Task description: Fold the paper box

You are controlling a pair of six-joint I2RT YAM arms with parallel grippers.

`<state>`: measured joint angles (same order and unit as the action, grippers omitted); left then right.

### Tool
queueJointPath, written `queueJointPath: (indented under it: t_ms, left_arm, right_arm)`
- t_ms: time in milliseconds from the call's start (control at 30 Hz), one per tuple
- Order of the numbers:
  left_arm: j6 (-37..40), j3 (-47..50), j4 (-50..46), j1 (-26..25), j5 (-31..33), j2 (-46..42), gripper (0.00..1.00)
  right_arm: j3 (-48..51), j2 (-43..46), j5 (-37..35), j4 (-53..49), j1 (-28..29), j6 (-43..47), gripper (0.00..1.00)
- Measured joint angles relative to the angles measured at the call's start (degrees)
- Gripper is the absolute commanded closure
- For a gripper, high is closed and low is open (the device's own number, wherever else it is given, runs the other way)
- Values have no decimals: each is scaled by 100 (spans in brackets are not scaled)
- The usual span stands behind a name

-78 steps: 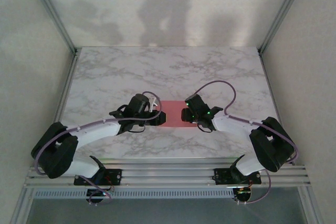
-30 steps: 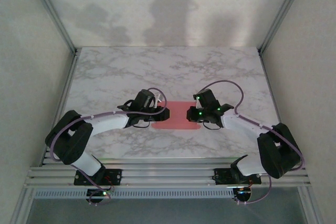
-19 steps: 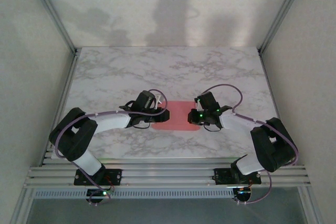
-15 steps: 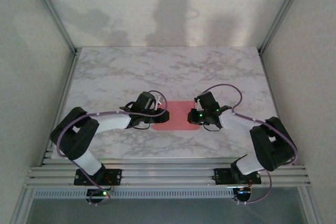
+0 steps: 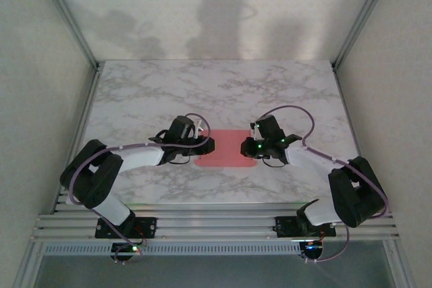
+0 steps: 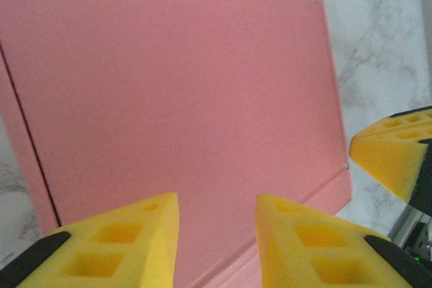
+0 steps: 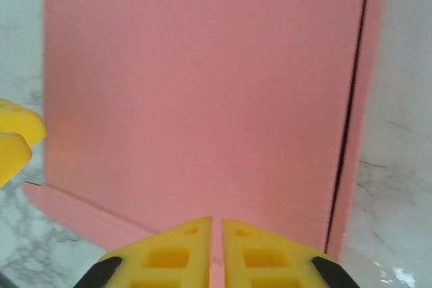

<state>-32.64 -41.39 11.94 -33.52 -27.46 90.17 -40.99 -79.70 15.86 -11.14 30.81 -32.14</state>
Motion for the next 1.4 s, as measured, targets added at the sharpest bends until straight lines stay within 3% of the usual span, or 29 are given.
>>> queueJointPath:
  t_ms: [300, 733, 1067, 1200, 1333, 1400]
  left_arm:
    - [7, -22, 50, 507, -87, -203, 61]
    - [90, -363, 219, 372, -479, 699, 61]
    - [133, -361, 240, 284, -446, 730, 61]
    - [133, -354, 247, 286, -446, 721, 60]
    - [157, -304, 205, 284, -385, 557, 45]
    - [190, -236, 142, 284, -319, 339, 31]
  right_arm:
    - [-420, -170, 199, 61, -219, 0, 88]
    - [-612, -828, 107, 199, -251, -22, 88]
    - [-428, -1099, 24, 411, -271, -26, 88]
    - [-426, -1067, 28, 452, -271, -26, 83]
    - [-361, -837, 28, 385, -271, -20, 73]
    - [-343, -640, 31, 295, -280, -2, 66]
